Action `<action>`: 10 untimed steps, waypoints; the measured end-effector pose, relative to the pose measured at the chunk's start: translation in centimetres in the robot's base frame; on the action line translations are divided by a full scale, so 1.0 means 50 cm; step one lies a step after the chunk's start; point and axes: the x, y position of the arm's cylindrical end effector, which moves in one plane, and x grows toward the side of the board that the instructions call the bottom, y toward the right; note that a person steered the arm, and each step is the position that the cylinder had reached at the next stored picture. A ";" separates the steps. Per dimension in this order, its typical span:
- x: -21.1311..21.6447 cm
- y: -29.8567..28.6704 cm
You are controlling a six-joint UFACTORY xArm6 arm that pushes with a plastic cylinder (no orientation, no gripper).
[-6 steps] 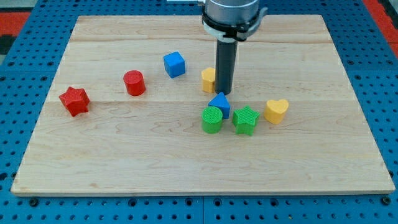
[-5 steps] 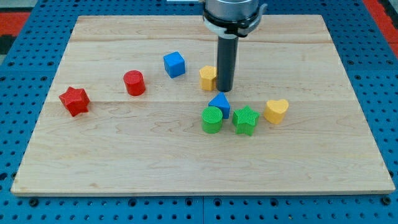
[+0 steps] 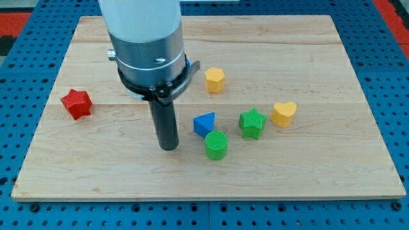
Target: Push blue cube diagonally below yellow hexagon
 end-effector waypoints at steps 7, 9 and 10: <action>-0.066 0.207; -0.135 0.209; -0.135 0.211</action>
